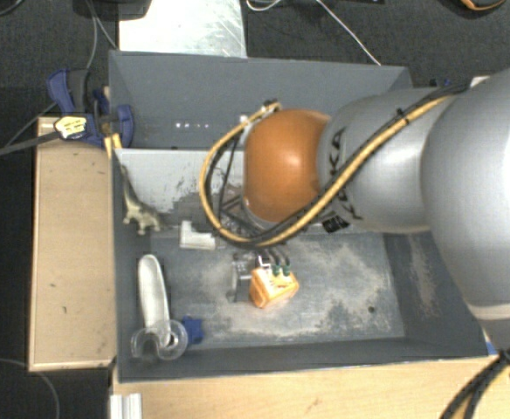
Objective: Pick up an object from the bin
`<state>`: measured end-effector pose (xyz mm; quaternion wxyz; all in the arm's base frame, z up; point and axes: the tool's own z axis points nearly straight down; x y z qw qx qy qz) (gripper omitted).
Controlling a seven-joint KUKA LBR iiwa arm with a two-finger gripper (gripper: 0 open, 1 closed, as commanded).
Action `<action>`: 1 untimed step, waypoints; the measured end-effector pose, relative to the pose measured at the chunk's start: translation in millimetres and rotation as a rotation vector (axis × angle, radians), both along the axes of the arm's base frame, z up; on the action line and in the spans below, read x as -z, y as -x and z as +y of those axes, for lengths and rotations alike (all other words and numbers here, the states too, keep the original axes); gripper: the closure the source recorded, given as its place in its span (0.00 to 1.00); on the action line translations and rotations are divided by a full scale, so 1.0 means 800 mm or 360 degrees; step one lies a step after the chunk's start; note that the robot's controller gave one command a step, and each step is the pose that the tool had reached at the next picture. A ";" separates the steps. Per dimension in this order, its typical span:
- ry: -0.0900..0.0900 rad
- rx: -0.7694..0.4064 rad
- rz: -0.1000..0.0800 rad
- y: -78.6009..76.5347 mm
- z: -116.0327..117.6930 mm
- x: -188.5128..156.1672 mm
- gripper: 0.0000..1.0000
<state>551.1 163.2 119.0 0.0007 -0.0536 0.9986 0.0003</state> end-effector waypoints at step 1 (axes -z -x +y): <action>-0.0006 0.0177 -0.0007 -0.003 -0.029 -0.011 0.00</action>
Offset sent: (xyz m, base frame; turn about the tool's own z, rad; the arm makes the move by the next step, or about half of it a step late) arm 0.0021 -0.0621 0.0005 -0.1051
